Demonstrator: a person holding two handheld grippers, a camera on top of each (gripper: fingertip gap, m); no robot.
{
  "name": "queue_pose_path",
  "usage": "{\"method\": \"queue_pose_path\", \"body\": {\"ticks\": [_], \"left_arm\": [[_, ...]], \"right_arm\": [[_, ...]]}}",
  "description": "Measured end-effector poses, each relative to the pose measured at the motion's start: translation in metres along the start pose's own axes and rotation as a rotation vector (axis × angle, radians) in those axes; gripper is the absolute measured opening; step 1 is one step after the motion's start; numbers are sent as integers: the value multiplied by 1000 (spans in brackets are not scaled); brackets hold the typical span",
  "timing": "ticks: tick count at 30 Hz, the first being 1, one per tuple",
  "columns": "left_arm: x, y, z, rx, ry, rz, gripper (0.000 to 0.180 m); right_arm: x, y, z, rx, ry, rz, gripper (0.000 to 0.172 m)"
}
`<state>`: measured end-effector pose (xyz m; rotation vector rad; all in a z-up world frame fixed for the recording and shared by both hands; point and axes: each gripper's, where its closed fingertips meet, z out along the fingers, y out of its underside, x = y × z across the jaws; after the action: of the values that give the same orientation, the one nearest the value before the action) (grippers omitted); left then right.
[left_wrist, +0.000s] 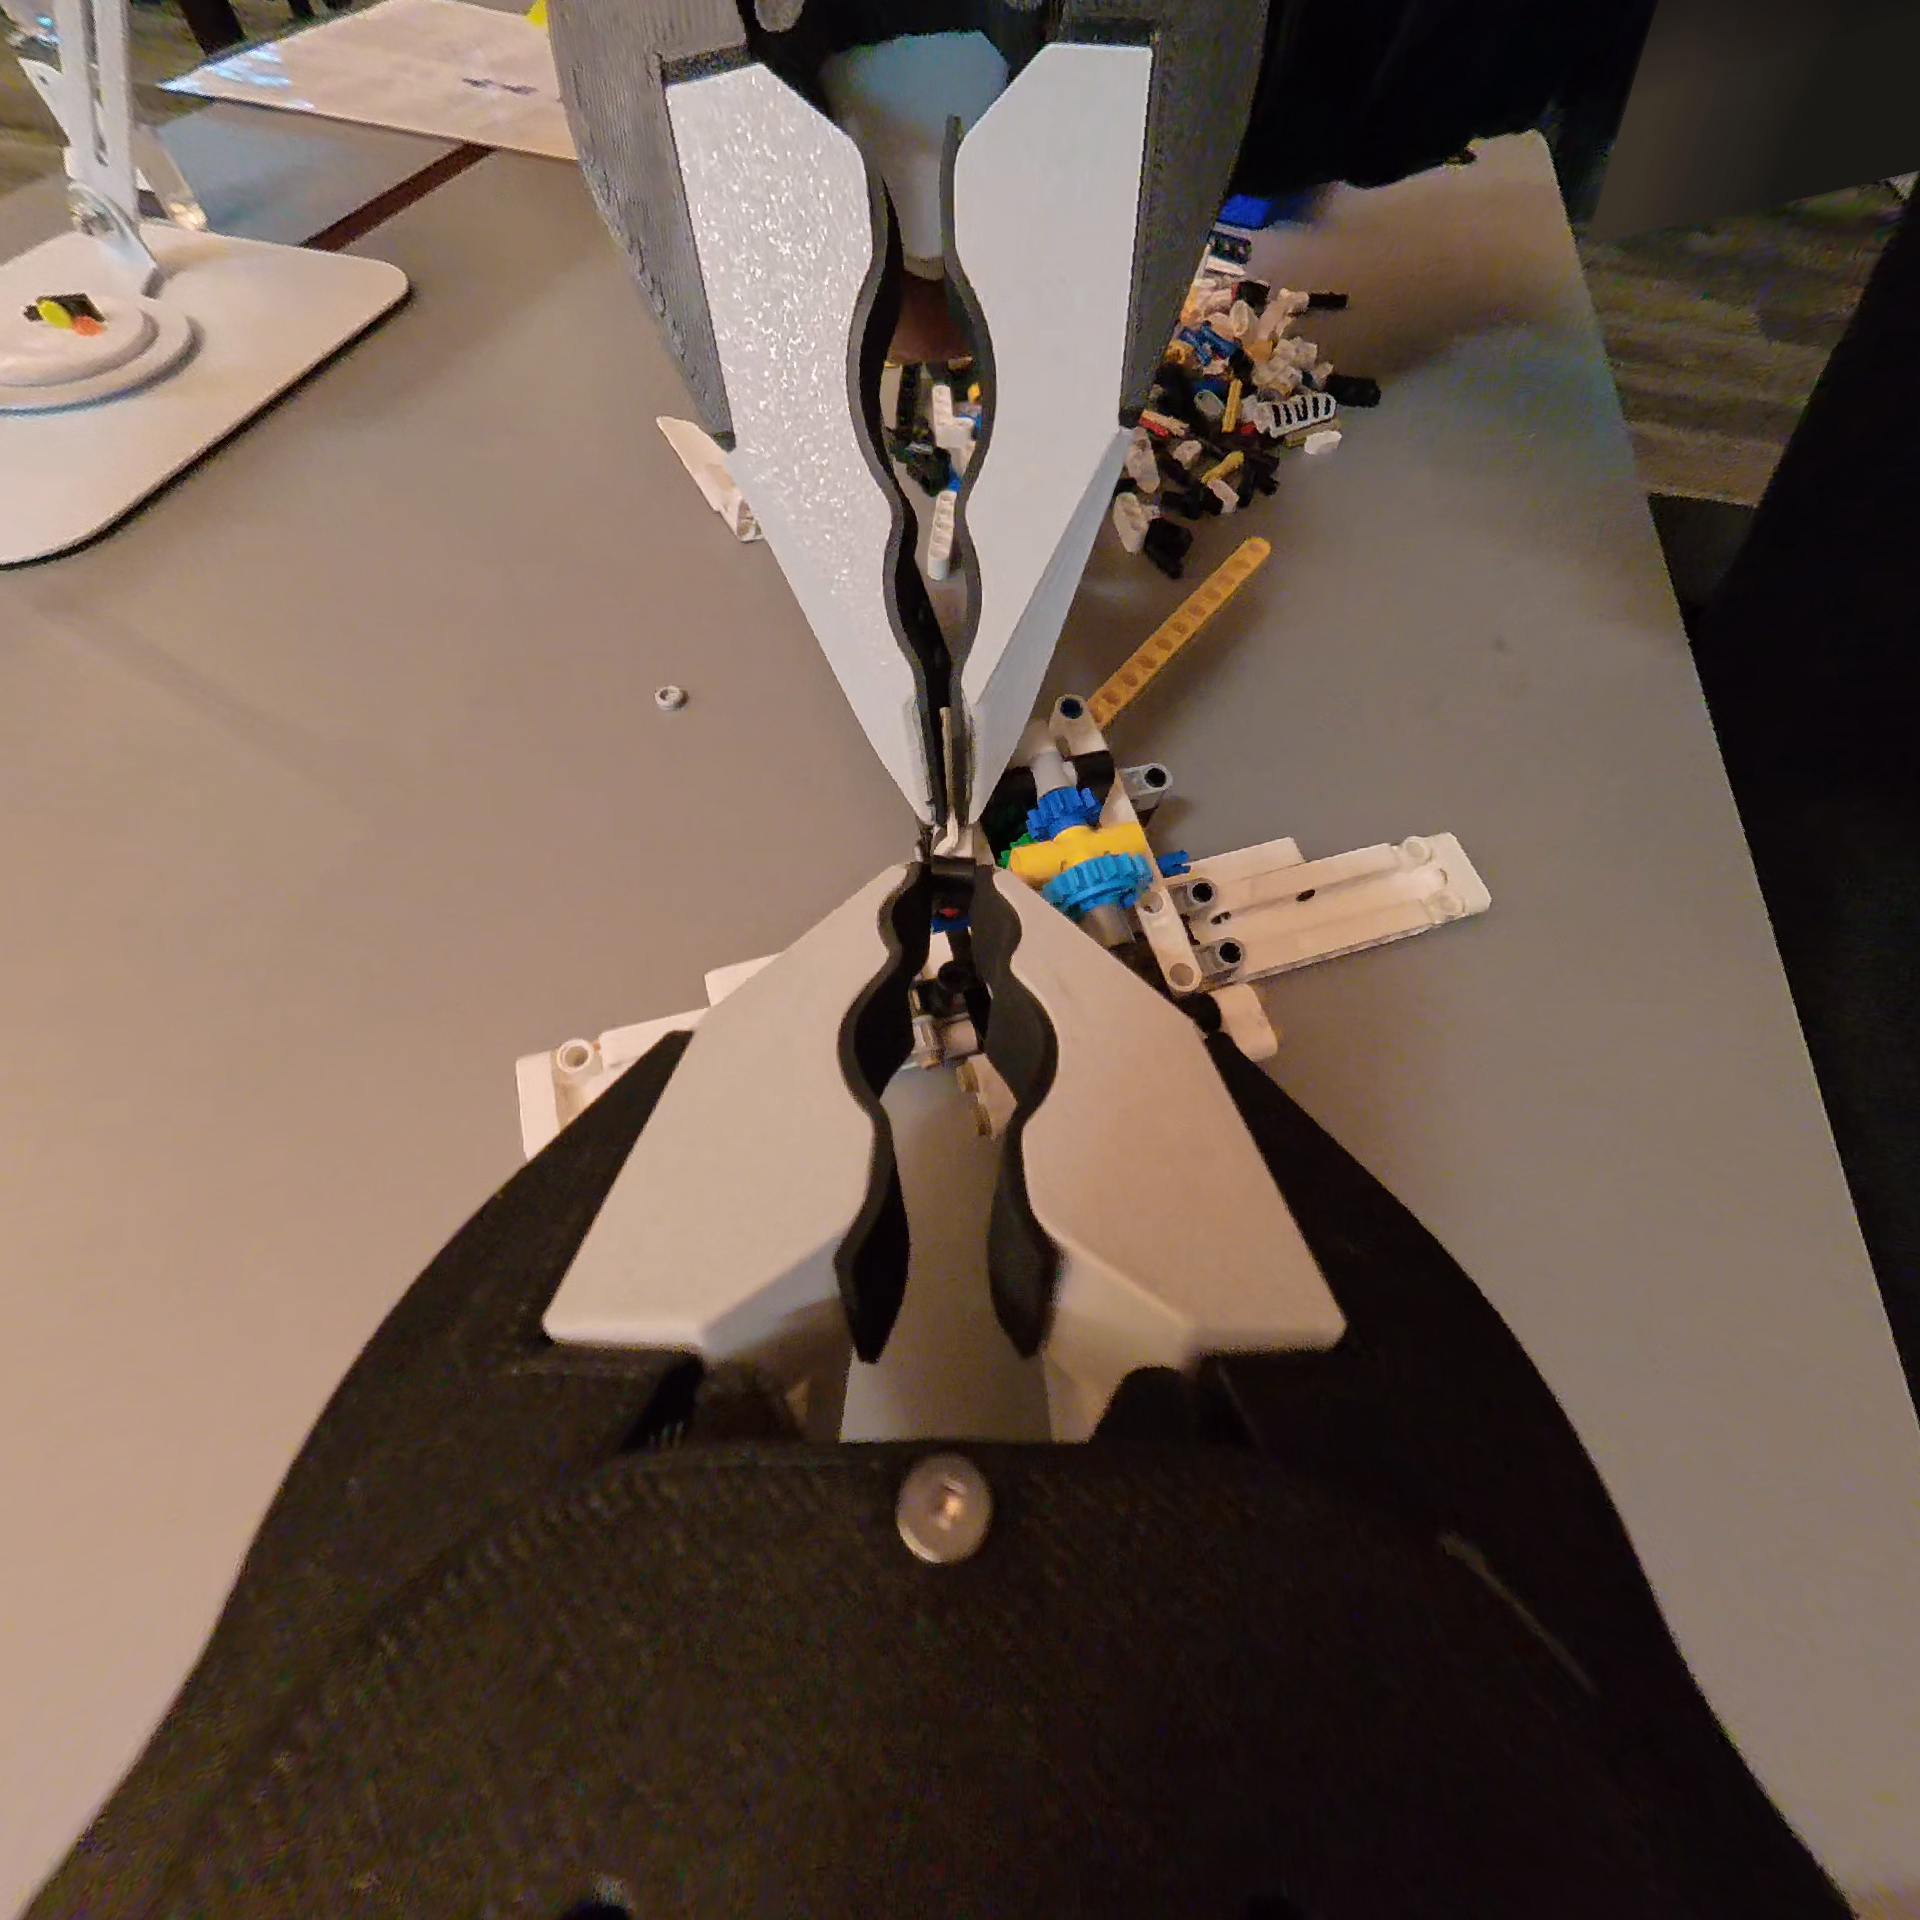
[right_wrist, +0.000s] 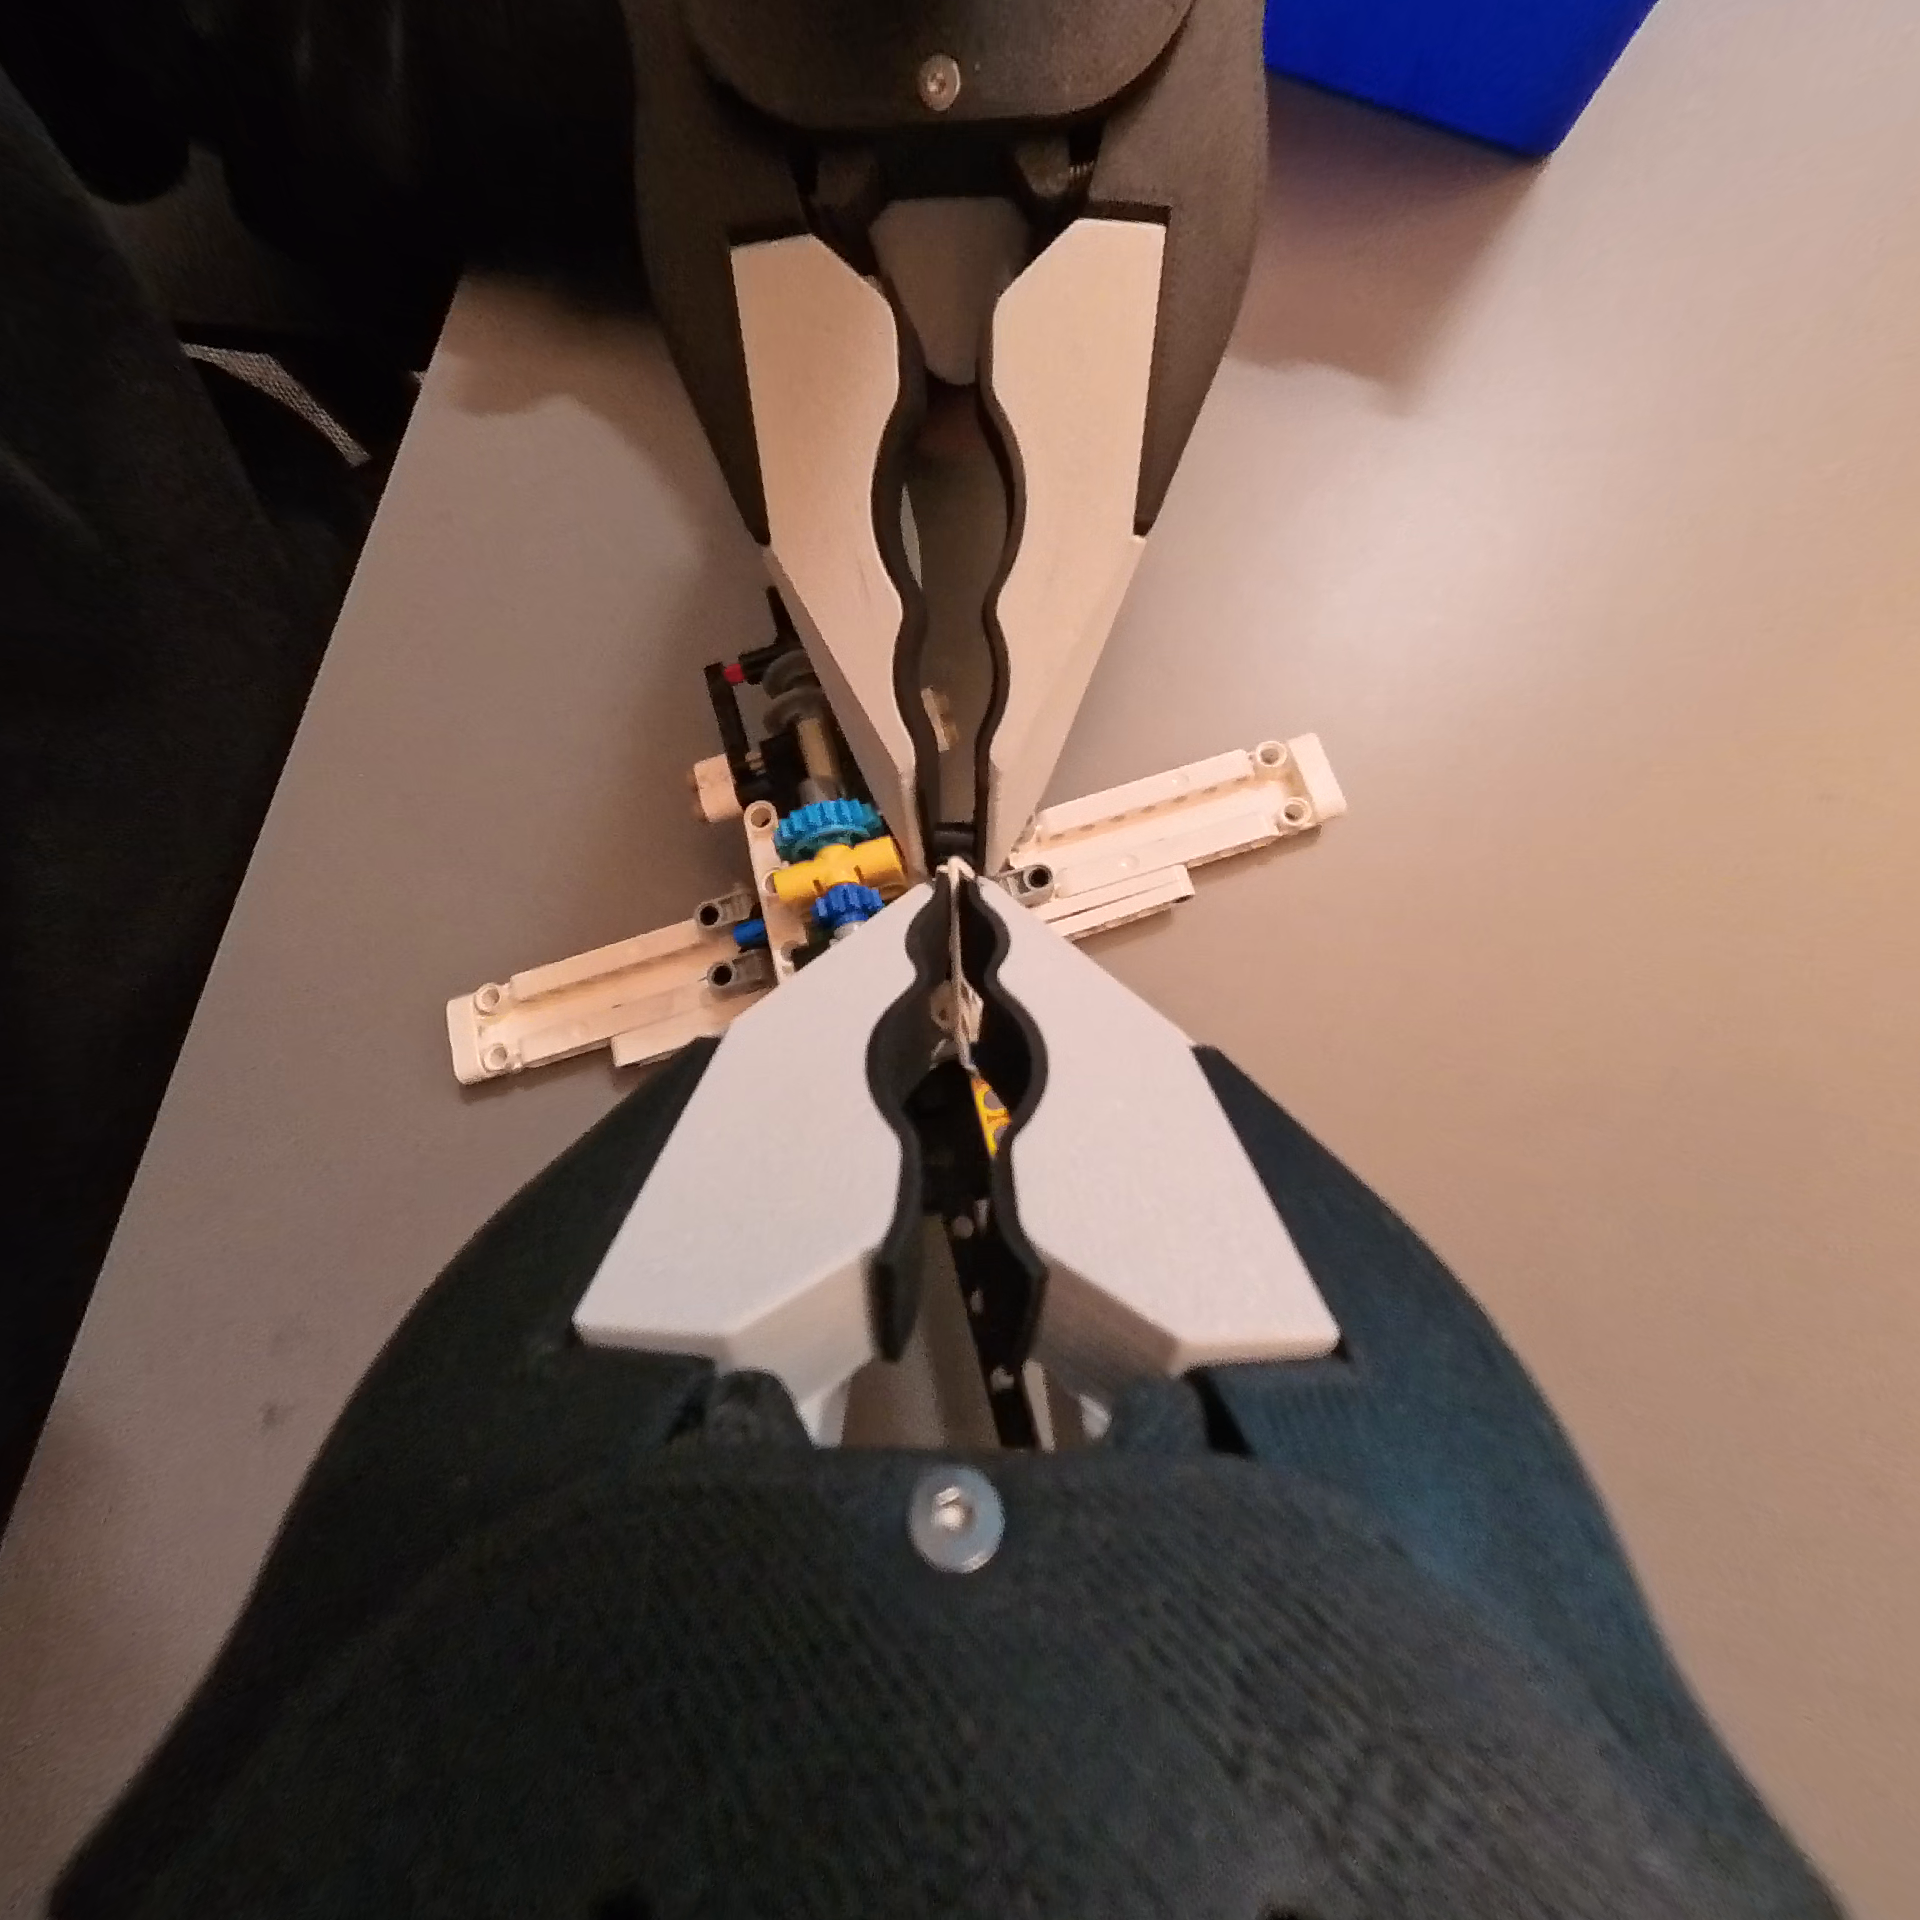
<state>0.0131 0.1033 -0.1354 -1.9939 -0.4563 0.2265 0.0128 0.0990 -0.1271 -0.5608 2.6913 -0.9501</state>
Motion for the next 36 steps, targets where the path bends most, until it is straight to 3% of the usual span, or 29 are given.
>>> {"method": "queue_pose_path", "body": {"ticks": [10, 14, 17, 21, 25, 27, 36], "left_arm": [[2, 2, -2, -17, -32, -11, 7], [-9, 8, -18, -13, -85, -50, 6], [-10, 9, -19, 9, -84, -77, 6], [-8, 6, -14, 0, -82, -59, 6], [-8, 6, -14, 8, -84, -65, 6], [-9, 8, -15, 0, -88, -61, 6], [-8, 9, -18, -25, -104, -32, 6]], "right_arm": [[-2, 2, -3, 9, -4, 16, 0], [6, 13, -14, -15, 31, 20, 0], [7, 16, -14, 19, 31, 45, 0], [14, -5, -15, 120, 67, 2, 0], [10, -10, 2, 86, -18, 26, 16], [9, -11, 7, 78, -52, 59, 0], [9, -10, 7, 12, -34, 76, 0]]}}
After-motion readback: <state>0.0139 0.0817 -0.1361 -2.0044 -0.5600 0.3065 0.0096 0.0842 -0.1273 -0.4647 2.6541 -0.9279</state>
